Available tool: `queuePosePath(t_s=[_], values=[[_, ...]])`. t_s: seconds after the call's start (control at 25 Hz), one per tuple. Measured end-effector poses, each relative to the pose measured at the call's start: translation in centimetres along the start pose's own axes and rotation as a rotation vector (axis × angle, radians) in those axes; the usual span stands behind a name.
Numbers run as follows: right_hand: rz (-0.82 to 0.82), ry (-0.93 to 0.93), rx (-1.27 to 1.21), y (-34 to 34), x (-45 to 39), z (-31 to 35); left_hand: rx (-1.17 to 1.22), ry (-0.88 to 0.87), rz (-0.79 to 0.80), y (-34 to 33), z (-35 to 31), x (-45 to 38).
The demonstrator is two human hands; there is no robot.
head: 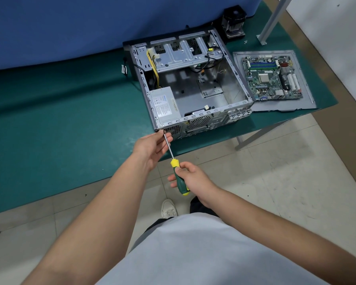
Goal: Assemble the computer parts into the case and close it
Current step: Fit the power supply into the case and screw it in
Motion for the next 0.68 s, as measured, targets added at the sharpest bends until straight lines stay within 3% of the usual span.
queuePosePath(t_s=[0.52, 0.68], values=[[-0.054, 0.001, -0.157, -1.0, 0.4, -0.2, -0.031, 0.02, -0.009, -0.2, 0.0, 0.0], [0.057, -0.113, -0.4, -1.2, 0.5, 0.0, -0.061, 0.026, 0.112, -0.2, 0.3, 1.0]])
Point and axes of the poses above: each hand's wrist, its own x-axis away from the middle knuckle, its own y-axis out of the back of the hand, z = x × y, the point moved 2 cm from there along -x, towards the middle knuckle, and after that the axes turned 12 degrees about -y, right-handed, at the moved point
